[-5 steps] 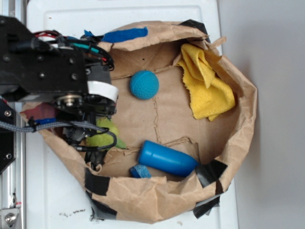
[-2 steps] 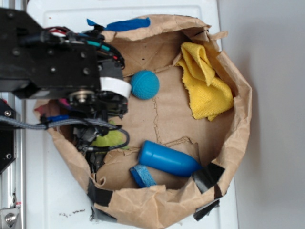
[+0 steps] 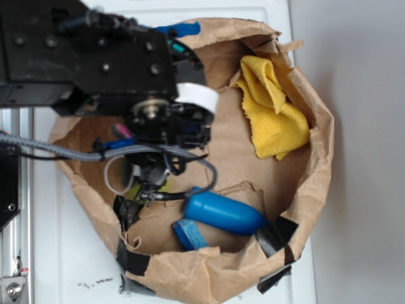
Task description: Grab the gray animal.
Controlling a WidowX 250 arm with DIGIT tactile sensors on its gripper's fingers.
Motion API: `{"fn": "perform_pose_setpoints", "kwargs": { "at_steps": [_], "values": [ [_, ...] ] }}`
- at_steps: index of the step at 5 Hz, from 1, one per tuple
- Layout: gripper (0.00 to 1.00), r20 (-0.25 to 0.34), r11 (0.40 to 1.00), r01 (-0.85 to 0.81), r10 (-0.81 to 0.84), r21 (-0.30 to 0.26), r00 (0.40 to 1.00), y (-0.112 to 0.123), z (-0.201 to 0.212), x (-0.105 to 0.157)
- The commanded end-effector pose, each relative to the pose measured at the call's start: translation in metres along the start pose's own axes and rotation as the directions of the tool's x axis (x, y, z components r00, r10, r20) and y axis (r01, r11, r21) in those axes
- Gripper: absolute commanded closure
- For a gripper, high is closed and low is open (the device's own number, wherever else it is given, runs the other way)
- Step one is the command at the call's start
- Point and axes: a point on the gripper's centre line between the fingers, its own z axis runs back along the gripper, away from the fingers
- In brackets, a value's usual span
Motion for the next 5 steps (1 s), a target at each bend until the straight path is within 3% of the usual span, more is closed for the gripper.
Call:
{"fn": "perform_pose_setpoints", "kwargs": {
  "at_steps": [1,5],
  "values": [
    [1.0,0.056,1.0,-0.014,0.014,-0.015,0.998,-0.005,0.034,0.026],
    [1.0,0.123,0.996,-0.052,0.043,0.07,0.992,-0.027,0.069,0.036]
  ]
}}
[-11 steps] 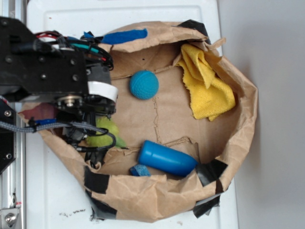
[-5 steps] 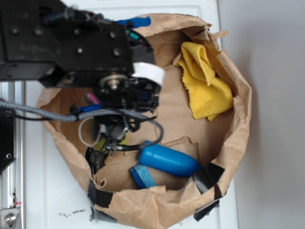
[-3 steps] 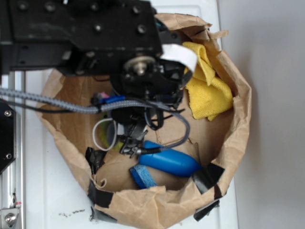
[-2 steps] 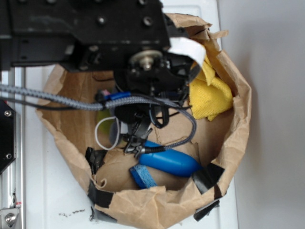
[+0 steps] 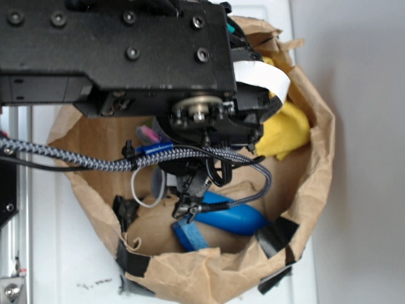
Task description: Grab the gray animal.
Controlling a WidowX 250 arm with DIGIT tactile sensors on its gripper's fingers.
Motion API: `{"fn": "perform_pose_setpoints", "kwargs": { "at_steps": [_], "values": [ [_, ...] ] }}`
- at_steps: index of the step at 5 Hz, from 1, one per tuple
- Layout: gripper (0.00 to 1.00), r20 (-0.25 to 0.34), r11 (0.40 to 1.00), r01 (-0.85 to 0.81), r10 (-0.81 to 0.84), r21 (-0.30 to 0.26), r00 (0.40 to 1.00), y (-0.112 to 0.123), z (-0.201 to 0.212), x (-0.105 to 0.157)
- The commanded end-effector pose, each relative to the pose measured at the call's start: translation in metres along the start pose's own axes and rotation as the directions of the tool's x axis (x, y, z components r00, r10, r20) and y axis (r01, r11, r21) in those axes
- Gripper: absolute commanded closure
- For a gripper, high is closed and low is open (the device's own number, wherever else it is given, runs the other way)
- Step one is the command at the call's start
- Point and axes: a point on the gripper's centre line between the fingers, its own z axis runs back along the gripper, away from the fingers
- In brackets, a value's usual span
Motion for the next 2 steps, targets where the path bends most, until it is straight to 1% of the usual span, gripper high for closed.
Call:
{"fn": "perform_pose_setpoints", "kwargs": {
  "at_steps": [1,2],
  "values": [
    [1.0,0.11,1.0,-0.004,0.002,0.017,0.994,-0.0143,0.0295,0.0117],
    [1.0,0.104,1.0,-0.015,0.013,0.017,0.995,-0.0117,0.0267,0.0132]
  ]
}}
